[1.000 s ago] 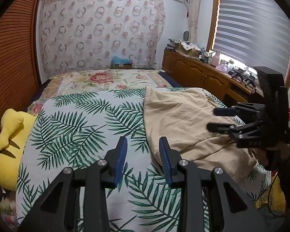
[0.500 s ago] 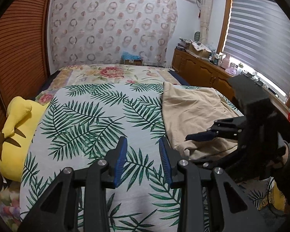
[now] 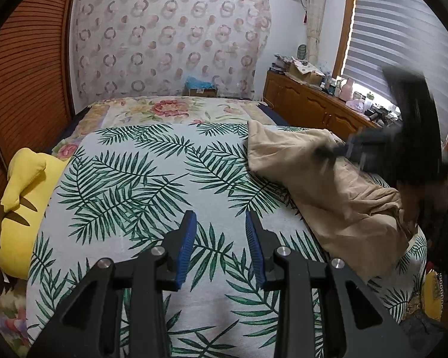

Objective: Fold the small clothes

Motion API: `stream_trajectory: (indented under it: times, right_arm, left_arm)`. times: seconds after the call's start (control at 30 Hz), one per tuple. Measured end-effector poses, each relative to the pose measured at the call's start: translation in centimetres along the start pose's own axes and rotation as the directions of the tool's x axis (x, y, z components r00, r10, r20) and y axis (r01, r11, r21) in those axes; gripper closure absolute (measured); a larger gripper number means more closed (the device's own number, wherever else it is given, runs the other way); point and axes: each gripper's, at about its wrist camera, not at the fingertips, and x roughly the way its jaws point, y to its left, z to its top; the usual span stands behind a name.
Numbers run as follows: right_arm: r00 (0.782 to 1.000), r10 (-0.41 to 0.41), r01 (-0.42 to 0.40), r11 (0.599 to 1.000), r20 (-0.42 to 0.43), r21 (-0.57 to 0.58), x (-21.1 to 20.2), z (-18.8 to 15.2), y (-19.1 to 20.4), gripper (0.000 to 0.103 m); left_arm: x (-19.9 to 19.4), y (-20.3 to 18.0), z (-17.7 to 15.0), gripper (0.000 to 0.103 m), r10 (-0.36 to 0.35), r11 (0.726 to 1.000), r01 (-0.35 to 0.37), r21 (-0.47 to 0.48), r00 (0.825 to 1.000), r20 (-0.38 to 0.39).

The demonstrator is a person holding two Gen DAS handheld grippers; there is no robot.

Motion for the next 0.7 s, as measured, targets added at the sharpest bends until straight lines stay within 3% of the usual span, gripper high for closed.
stream_trajectory:
  times: [0.2, 0.37, 0.47, 0.57, 0.63, 0.67, 0.7]
  right_arm:
    - [0.983, -0.18, 0.174, 0.978, 0.043, 0.113, -4.1, 1.9, -9.9, 0.099]
    - [0.956, -0.292, 0.288, 0.94, -0.009, 0.184, -4.6, 2.4, -17.1, 0.1]
    - [0.928, -0.37, 0.372, 0.903, -0.049, 0.214, -4.2, 2.0, -20.4, 0.1]
    - [0.88, -0.458, 0.475, 0.838, -0.129, 0.268, -2.8, 0.7, -23.5, 0.1]
    - [0.889, -0.435, 0.458, 0.842, -0.143, 0.286, -2.5, -0.3, -24.1, 0.099]
    - [0.884, -0.441, 0.467, 0.84, -0.155, 0.276, -2.2, -0.6, -24.0, 0.099]
    - [0.863, -0.474, 0.504, 0.822, -0.173, 0.264, -2.1, -1.0, -23.9, 0.094]
  left_arm:
    - [0.5, -0.4, -0.1, 0.071, -0.014, 1.0, 0.014, -0.002, 1.0, -0.013]
    - [0.6, -0.9, 0.0, 0.071, -0.016, 1.0, 0.016, 0.005, 1.0, -0.016]
    - [0.7, -1.1, -0.2, 0.071, -0.02, 1.0, 0.021, 0.012, 1.0, -0.02]
    - [0.8, -1.4, -0.3, 0.071, -0.026, 0.999, 0.026, 0.021, 0.999, -0.026]
    - [0.8, -1.6, -0.3, 0.071, -0.031, 0.999, 0.031, 0.029, 0.999, -0.03]
    - [0.8, -1.8, -0.3, 0.071, -0.031, 0.999, 0.032, 0.032, 0.999, -0.031]
    - [0.9, -1.9, -0.3, 0.071, -0.032, 0.999, 0.033, 0.033, 0.999, -0.032]
